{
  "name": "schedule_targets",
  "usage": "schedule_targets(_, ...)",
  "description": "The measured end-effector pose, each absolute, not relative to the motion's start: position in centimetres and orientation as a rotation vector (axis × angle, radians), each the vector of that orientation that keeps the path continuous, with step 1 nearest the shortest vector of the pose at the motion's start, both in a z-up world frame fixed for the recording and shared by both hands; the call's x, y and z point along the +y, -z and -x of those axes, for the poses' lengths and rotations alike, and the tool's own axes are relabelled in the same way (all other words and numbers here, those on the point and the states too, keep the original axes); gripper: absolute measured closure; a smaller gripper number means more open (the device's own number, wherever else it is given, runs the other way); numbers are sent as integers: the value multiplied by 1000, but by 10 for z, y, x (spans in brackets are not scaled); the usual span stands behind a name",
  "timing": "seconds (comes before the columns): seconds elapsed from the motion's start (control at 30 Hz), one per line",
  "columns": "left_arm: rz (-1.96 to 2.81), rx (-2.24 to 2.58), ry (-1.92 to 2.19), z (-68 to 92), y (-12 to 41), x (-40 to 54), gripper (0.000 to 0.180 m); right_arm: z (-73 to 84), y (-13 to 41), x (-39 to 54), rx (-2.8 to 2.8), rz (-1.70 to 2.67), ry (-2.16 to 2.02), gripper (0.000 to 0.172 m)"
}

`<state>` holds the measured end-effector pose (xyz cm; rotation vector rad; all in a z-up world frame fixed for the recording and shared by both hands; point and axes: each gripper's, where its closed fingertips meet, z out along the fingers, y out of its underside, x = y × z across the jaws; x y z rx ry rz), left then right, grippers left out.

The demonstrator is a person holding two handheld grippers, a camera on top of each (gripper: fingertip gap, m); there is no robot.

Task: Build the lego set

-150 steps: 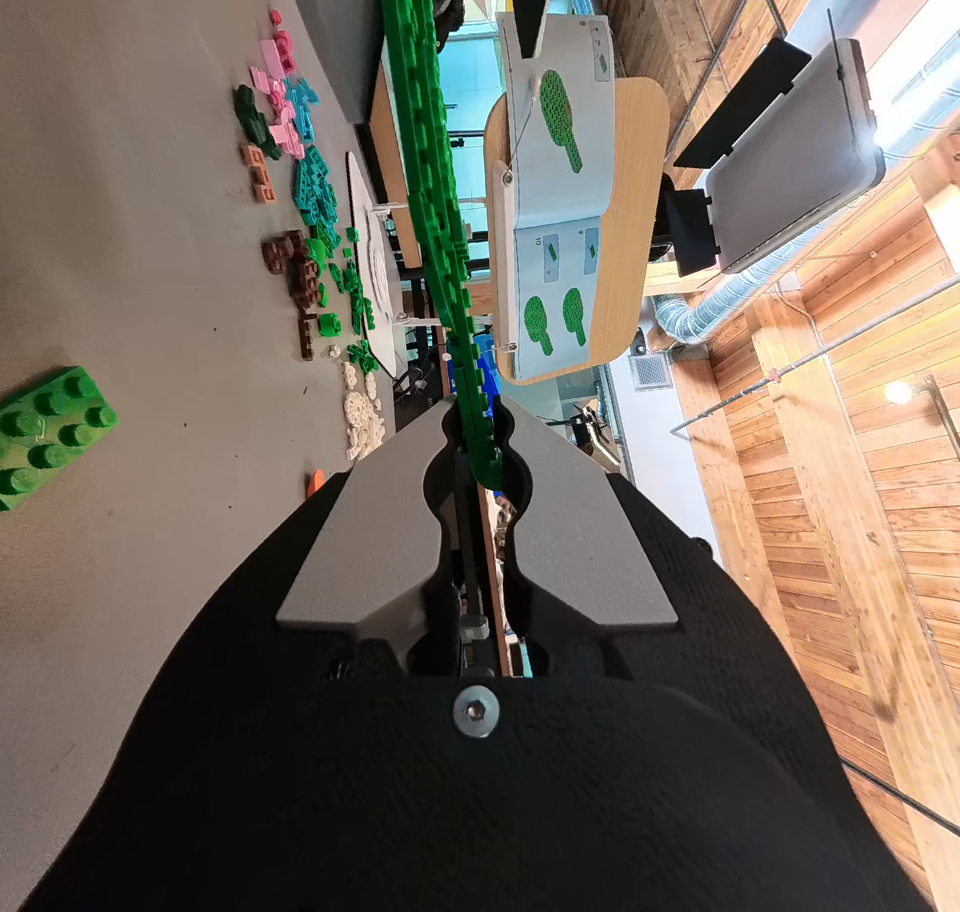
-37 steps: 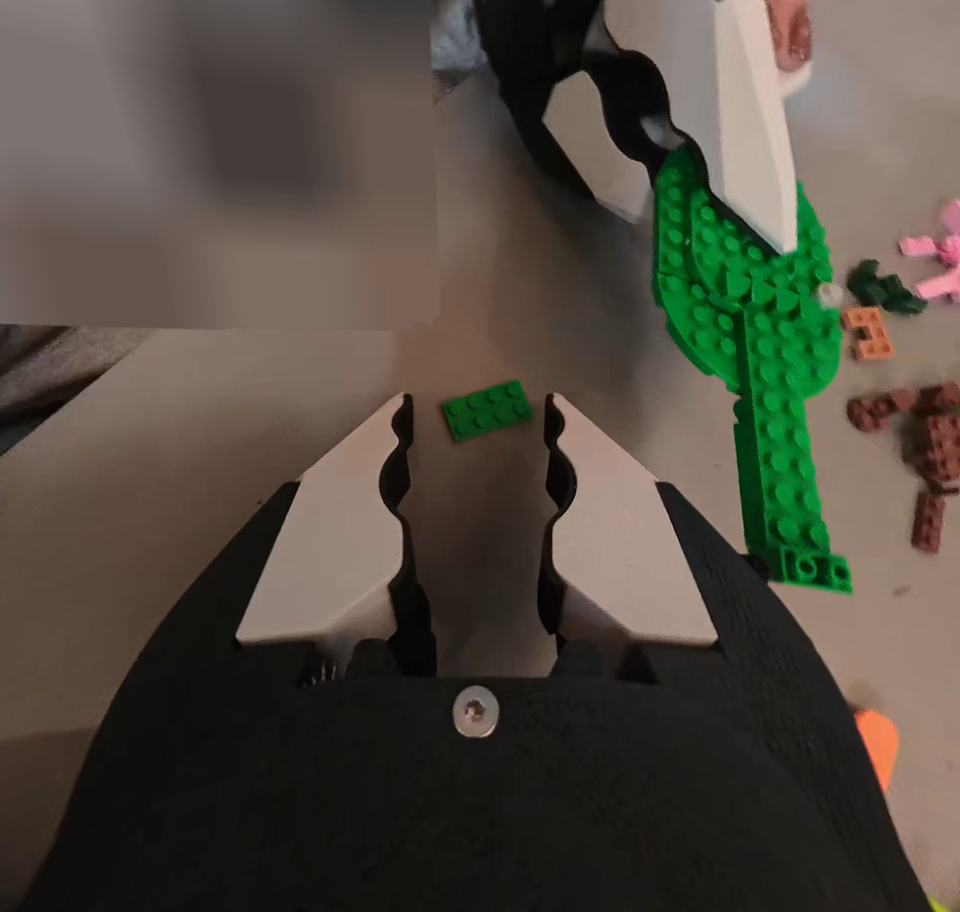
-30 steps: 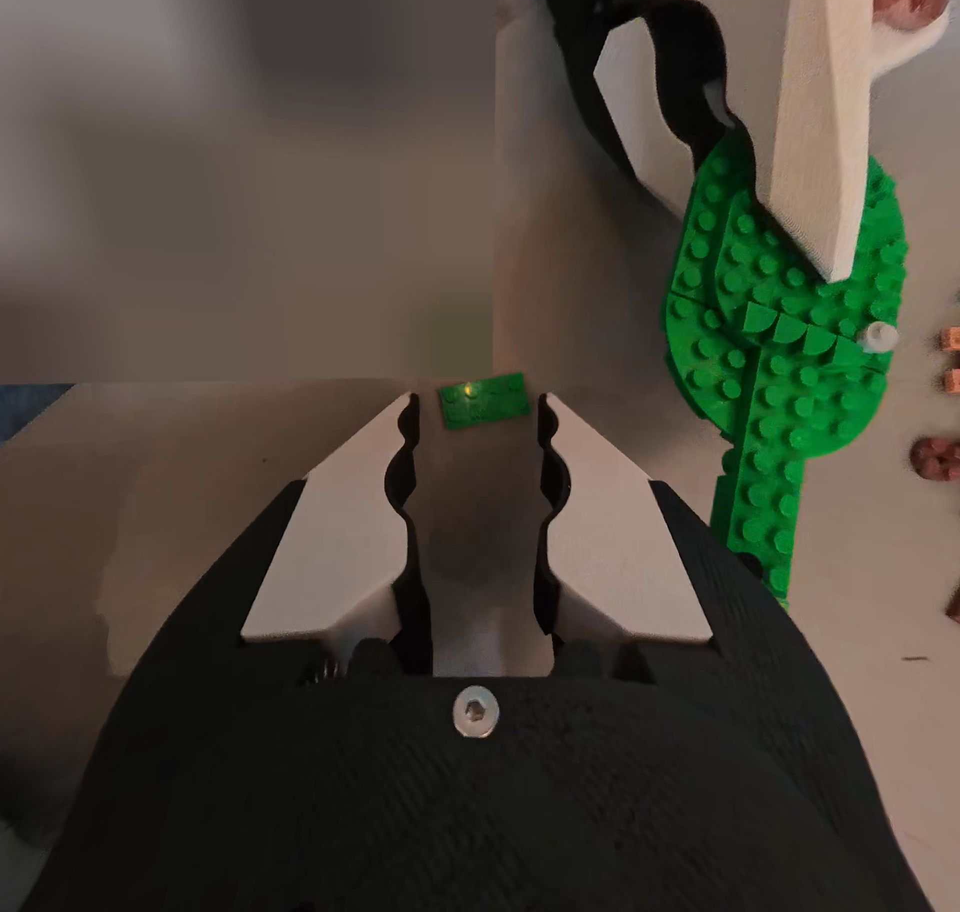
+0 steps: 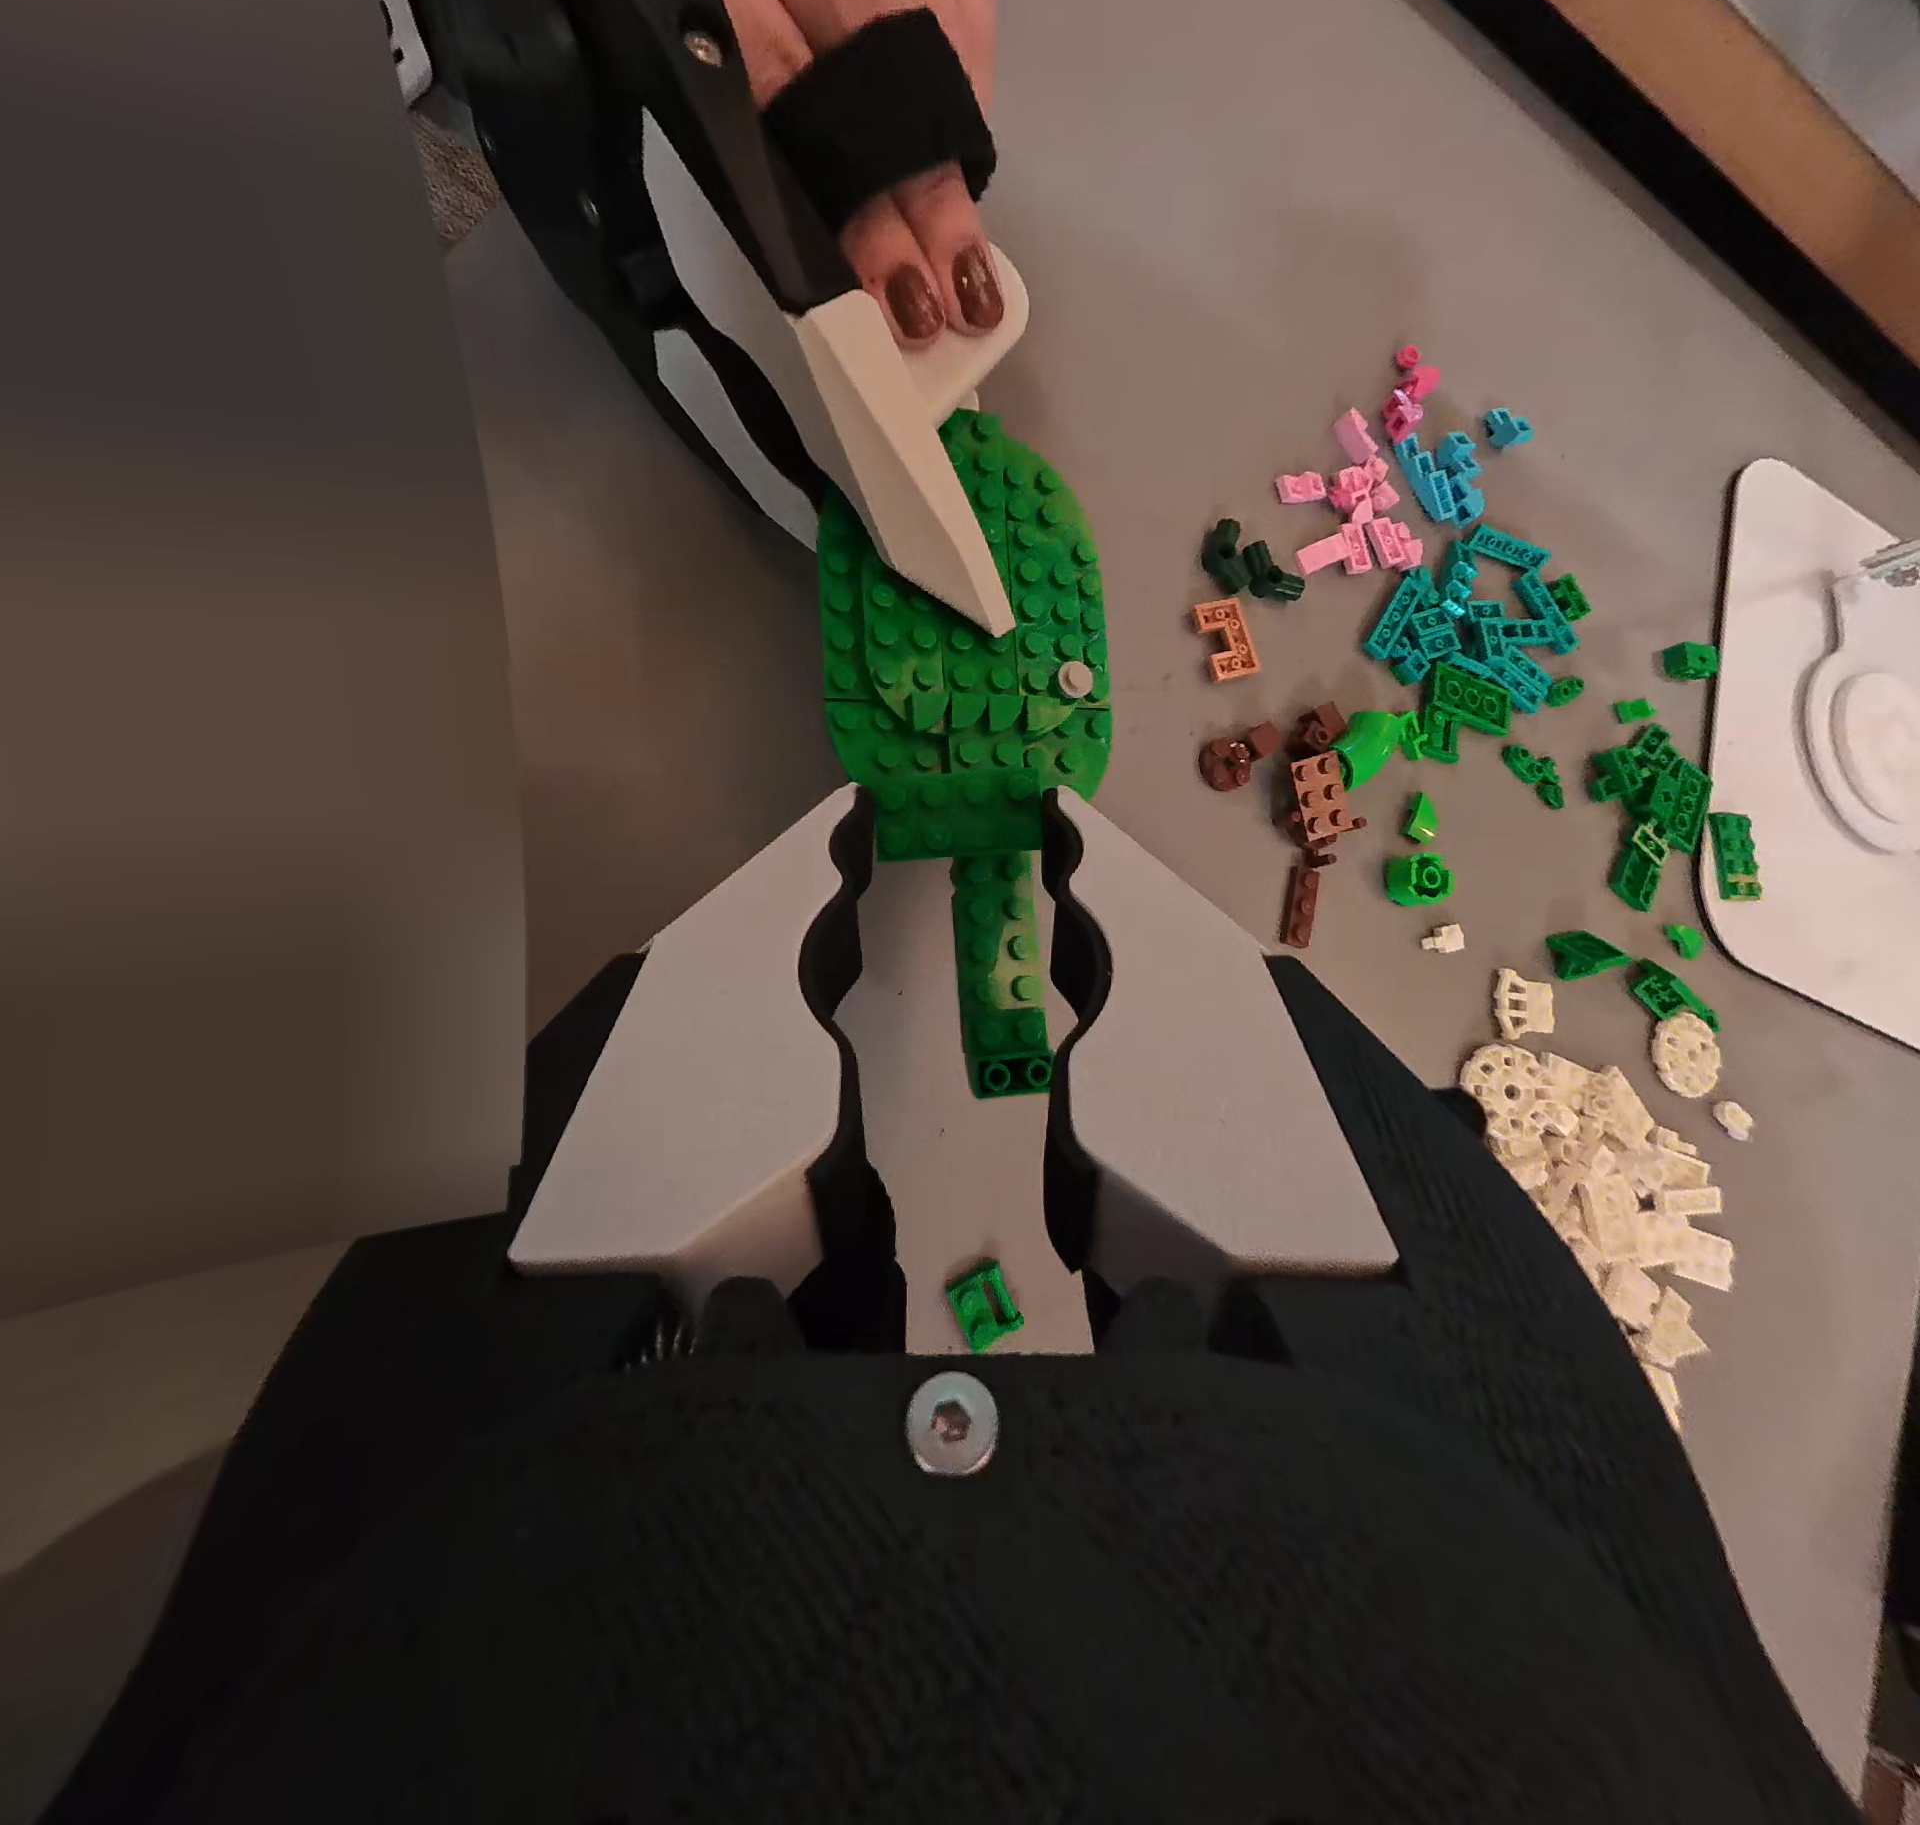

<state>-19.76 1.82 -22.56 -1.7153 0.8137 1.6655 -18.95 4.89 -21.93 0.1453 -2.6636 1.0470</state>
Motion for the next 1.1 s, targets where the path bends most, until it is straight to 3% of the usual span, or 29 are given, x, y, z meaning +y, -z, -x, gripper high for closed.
schedule_targets(0.33,1702,872,-1477,177,232,24,176,166,213,68,-2731,-320,-1015,141)
schedule_targets(0.5,1714,823,-1610,188,226,20,175,203,207,86,-2595,113,-853,141)
schedule_targets(0.7,1800,743,-1680,195,226,21,176,207,205,79,-2354,695,-1028,141)
schedule_targets(1.1,1729,933,-1636,179,237,34,175,178,238,71,-2471,889,-934,141)
